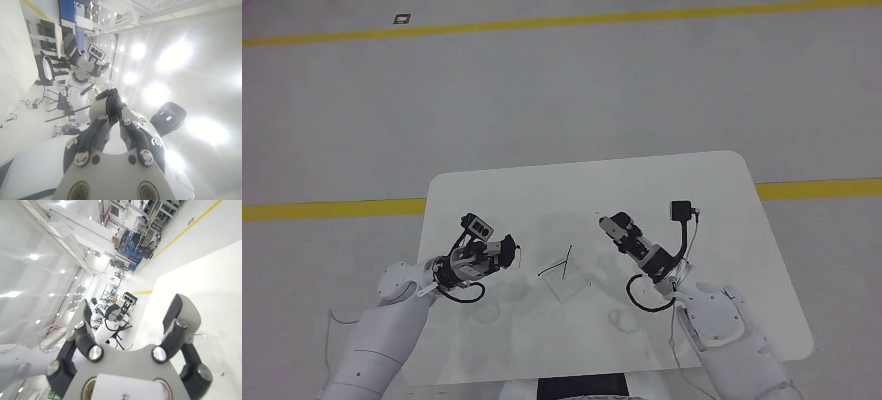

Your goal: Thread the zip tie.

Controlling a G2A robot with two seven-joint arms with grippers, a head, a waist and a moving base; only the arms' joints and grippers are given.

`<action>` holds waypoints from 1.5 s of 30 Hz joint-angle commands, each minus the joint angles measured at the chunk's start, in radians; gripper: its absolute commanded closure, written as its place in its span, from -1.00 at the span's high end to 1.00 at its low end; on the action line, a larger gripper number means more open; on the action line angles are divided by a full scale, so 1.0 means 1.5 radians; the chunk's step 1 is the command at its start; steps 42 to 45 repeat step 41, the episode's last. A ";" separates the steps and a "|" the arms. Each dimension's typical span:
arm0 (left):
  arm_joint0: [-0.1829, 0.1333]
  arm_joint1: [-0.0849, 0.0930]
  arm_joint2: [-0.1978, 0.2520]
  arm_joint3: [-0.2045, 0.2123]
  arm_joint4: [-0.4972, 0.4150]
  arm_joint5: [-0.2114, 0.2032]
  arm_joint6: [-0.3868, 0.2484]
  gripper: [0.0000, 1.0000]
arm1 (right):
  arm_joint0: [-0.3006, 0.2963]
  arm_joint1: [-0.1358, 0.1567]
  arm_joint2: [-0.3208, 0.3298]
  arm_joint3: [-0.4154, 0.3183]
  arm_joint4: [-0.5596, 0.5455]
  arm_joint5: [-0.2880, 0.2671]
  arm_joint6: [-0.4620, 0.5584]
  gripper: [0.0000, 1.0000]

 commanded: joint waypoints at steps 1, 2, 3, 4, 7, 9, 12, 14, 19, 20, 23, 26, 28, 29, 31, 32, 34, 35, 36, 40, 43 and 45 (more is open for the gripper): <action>0.000 0.000 0.000 0.000 0.000 0.000 0.000 -1.00 | -0.004 0.001 -0.001 -0.023 -0.094 0.009 -0.013 1.00; 0.000 0.000 0.000 0.000 0.000 0.000 0.000 -1.00 | -0.004 0.003 0.002 -0.033 -0.118 0.013 -0.014 1.00; 0.000 0.000 0.000 0.000 0.000 0.000 0.000 -1.00 | -0.005 0.004 0.005 -0.044 -0.142 0.016 -0.015 1.00; 0.000 0.000 0.000 0.000 0.000 0.000 0.000 -1.00 | -0.006 0.005 0.007 -0.055 -0.163 0.019 -0.016 1.00; 0.000 0.000 0.000 0.000 0.000 0.000 0.000 -1.00 | -0.006 0.009 0.014 -0.085 -0.211 0.020 -0.006 1.00; 0.000 0.000 0.000 0.000 0.000 0.000 0.000 -1.00 | -0.005 0.011 0.019 -0.102 -0.246 0.029 0.007 1.00; 0.000 0.000 0.000 0.000 0.000 0.000 0.000 -1.00 | 0.005 0.015 0.020 -0.118 -0.289 0.032 0.027 1.00; 0.000 0.000 0.000 0.000 0.000 0.000 0.000 -1.00 | 0.009 0.016 0.017 -0.120 -0.300 0.022 0.039 1.00; 0.000 0.000 0.000 0.000 0.000 0.000 0.000 -1.00 | 0.009 0.016 0.017 -0.120 -0.300 0.022 0.039 1.00; 0.000 0.000 0.000 -0.001 0.000 0.000 0.004 -1.00 | 0.009 0.016 0.017 -0.120 -0.300 0.022 0.039 1.00; -0.003 0.001 -0.005 -0.034 0.015 -0.007 0.033 -1.00 | 0.009 0.016 0.017 -0.120 -0.300 0.022 0.039 1.00; -0.008 0.004 -0.018 -0.069 0.027 0.003 0.042 -1.00 | 0.009 0.016 0.017 -0.120 -0.300 0.022 0.039 1.00; -0.009 0.006 -0.026 -0.089 0.032 0.011 0.046 -1.00 | 0.009 0.016 0.017 -0.120 -0.300 0.022 0.039 1.00; -0.009 0.007 -0.030 -0.103 0.035 0.015 0.050 -1.00 | 0.009 0.016 0.017 -0.120 -0.300 0.022 0.039 1.00; -0.007 0.009 -0.032 -0.118 0.038 0.022 0.051 -1.00 | 0.009 0.016 0.017 -0.120 -0.300 0.022 0.039 1.00; -0.006 0.009 -0.032 -0.122 0.039 0.025 0.049 -1.00 | 0.009 0.016 0.017 -0.120 -0.300 0.022 0.039 1.00; -0.006 0.009 -0.032 -0.122 0.039 0.025 0.049 -1.00 | 0.009 0.016 0.017 -0.120 -0.300 0.022 0.039 1.00; -0.006 0.009 -0.032 -0.122 0.039 0.025 0.049 -1.00 | 0.009 0.016 0.017 -0.120 -0.300 0.022 0.039 1.00; -0.006 0.009 -0.032 -0.122 0.039 0.025 0.049 -1.00 | 0.009 0.016 0.017 -0.120 -0.300 0.022 0.039 1.00; -0.006 0.009 -0.032 -0.122 0.039 0.025 0.049 -1.00 | 0.009 0.016 0.017 -0.120 -0.300 0.022 0.039 1.00; -0.006 0.009 -0.032 -0.122 0.039 0.025 0.049 -1.00 | 0.009 0.016 0.017 -0.120 -0.300 0.022 0.039 1.00; -0.006 0.009 -0.032 -0.122 0.039 0.025 0.049 -1.00 | 0.009 0.016 0.017 -0.120 -0.300 0.022 0.039 1.00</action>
